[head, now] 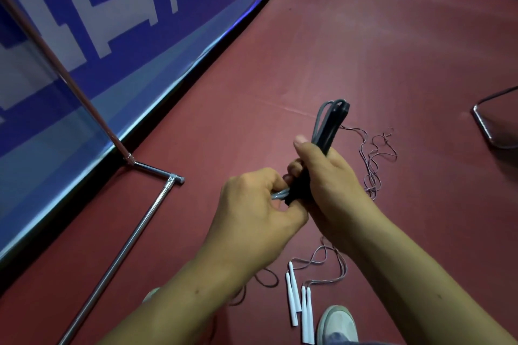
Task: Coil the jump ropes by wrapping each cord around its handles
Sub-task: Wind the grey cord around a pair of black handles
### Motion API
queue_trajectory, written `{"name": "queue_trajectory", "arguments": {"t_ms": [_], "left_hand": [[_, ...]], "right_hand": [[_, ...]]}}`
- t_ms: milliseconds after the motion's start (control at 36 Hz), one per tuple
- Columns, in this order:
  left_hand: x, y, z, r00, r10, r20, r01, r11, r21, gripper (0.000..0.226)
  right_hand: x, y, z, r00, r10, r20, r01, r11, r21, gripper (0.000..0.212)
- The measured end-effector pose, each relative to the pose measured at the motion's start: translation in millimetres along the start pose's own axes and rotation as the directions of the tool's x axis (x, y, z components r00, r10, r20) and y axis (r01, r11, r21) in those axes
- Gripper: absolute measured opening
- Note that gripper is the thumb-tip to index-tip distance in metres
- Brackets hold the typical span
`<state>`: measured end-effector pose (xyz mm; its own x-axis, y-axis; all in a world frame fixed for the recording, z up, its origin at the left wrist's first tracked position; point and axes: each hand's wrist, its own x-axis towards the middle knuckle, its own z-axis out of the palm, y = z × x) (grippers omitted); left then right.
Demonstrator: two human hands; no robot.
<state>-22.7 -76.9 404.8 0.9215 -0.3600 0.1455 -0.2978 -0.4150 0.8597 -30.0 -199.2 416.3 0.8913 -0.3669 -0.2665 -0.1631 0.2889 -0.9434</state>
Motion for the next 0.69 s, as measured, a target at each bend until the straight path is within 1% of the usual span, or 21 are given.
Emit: {"name": "queue_trajectory", "arguments": {"t_ms": [56, 83, 167, 278, 361, 444, 583, 667, 694], "left_hand": [[4, -3, -2, 1.0, -0.031, 0.004, 0.031, 0.999, -0.008, 0.022], [5, -3, -3, 0.999, -0.051, 0.012, 0.051, 0.998, -0.029, 0.019], [5, -2, -4, 0.995, -0.087, 0.041, 0.089, 0.994, -0.058, 0.014], [4, -3, -1, 0.996, -0.086, -0.01, 0.085, 0.996, -0.035, 0.018], [2, -1, 2, 0.997, -0.061, -0.057, 0.061, 0.998, 0.007, 0.023], [-2, 0, 4, 0.996, -0.012, -0.087, 0.017, 0.998, 0.057, 0.025], [-1, 0, 4, 0.991, 0.018, -0.13, -0.007, 0.996, 0.084, 0.025], [0, -2, 2, 0.99, 0.039, -0.137, -0.025, 0.994, 0.103, 0.022], [0, -3, 1, 0.99, 0.055, -0.13, -0.041, 0.993, 0.109, 0.021]], "right_hand": [[1, -2, -1, 0.997, 0.078, -0.004, -0.077, 0.992, 0.1, 0.013], [1, -2, -2, 0.997, 0.08, -0.002, -0.08, 0.99, 0.119, 0.011], [1, 2, -4, 1.0, 0.017, -0.006, -0.016, 0.995, 0.1, 0.016], [1, 9, -5, 0.998, -0.063, -0.023, 0.064, 0.997, 0.036, 0.026], [3, 12, -2, 0.991, -0.12, -0.059, 0.12, 0.993, 0.001, 0.027], [3, 14, 0, 0.987, -0.141, -0.079, 0.143, 0.99, 0.017, 0.027], [1, 13, 1, 0.988, -0.148, -0.032, 0.15, 0.987, 0.055, 0.013], [2, 9, 2, 0.989, -0.149, 0.002, 0.148, 0.985, 0.091, 0.012], [2, 8, 2, 0.99, -0.142, 0.012, 0.139, 0.983, 0.115, 0.016]]}}
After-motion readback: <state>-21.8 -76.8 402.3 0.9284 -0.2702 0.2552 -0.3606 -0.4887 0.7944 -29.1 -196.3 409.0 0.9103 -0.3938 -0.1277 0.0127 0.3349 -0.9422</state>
